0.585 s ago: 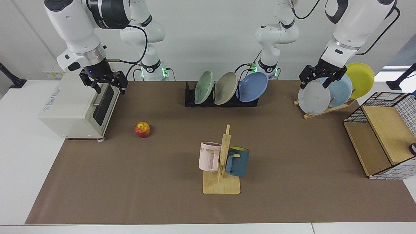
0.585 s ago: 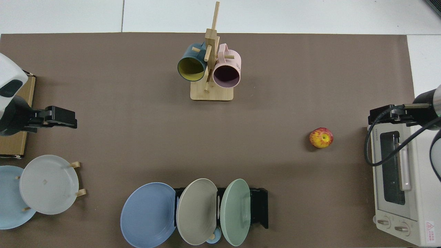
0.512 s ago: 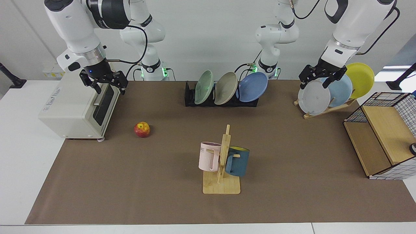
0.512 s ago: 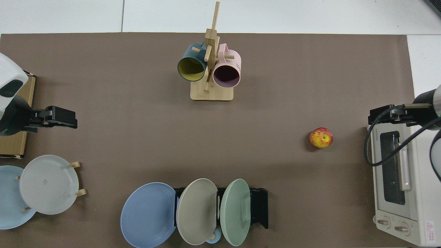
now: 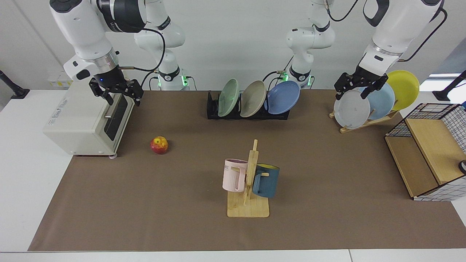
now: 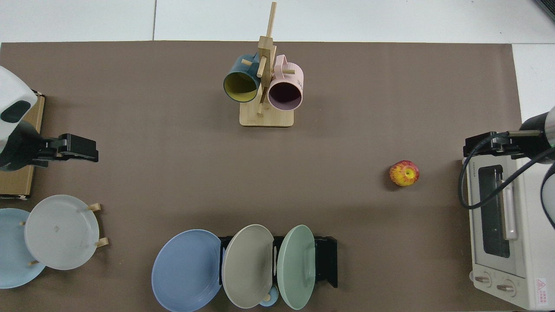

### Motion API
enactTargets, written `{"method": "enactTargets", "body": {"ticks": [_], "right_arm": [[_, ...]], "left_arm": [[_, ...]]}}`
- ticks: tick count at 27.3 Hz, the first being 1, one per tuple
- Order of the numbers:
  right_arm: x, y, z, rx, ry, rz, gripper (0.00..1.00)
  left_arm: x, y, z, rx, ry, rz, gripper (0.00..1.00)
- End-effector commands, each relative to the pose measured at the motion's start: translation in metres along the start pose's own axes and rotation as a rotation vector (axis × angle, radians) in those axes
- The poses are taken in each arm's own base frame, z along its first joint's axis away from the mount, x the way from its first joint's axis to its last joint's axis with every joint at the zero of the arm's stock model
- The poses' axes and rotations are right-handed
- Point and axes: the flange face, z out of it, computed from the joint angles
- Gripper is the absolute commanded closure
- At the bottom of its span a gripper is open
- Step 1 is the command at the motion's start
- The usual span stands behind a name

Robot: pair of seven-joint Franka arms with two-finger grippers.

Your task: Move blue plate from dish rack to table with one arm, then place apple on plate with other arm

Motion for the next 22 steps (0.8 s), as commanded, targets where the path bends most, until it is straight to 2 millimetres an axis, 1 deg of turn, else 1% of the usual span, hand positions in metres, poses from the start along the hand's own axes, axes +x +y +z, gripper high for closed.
{"method": "enactTargets", "body": {"ticks": [1, 3, 5, 10, 11, 13, 15, 16, 18, 21, 22], "right_arm": [[-0.001, -0.004, 0.012, 0.001, -0.012, -0.018, 0.00], [0.000, -0.010, 0.021, 0.002, -0.004, -0.013, 0.00], [0.001, -0.016, 0.034, 0.001, -0.004, -0.015, 0.00], [0.003, -0.019, 0.070, 0.001, -0.001, -0.014, 0.00], [0.004, -0.021, 0.079, -0.001, -0.010, -0.016, 0.00], [0.006, -0.032, 0.094, -0.005, -0.022, -0.022, 0.00], [0.010, -0.037, 0.105, -0.009, -0.024, -0.015, 0.00], [0.011, -0.038, 0.112, -0.010, -0.029, -0.014, 0.00], [0.012, -0.038, 0.119, -0.010, -0.024, -0.014, 0.00], [0.008, -0.039, 0.136, -0.011, -0.033, -0.018, 0.00], [0.007, -0.039, 0.142, -0.011, -0.032, -0.018, 0.00]], "left_arm": [[-0.003, 0.001, 0.001, -0.005, 0.001, 0.010, 0.00], [-0.003, 0.002, 0.001, -0.005, 0.000, 0.013, 0.00], [-0.004, 0.003, 0.003, -0.004, -0.003, 0.013, 0.00], [-0.005, 0.009, 0.005, -0.004, -0.010, 0.024, 0.00], [-0.006, 0.011, 0.007, -0.002, -0.021, 0.028, 0.00], [-0.014, 0.021, 0.013, 0.002, -0.037, 0.042, 0.00], [-0.028, 0.028, 0.028, 0.016, -0.067, 0.053, 0.00], [-0.038, 0.034, 0.036, 0.031, -0.075, 0.066, 0.00], [-0.055, 0.044, 0.052, 0.062, -0.079, 0.092, 0.00], [-0.082, 0.064, 0.082, 0.099, -0.060, 0.113, 0.00], [-0.090, 0.071, 0.095, 0.108, -0.057, 0.102, 0.00]]}}
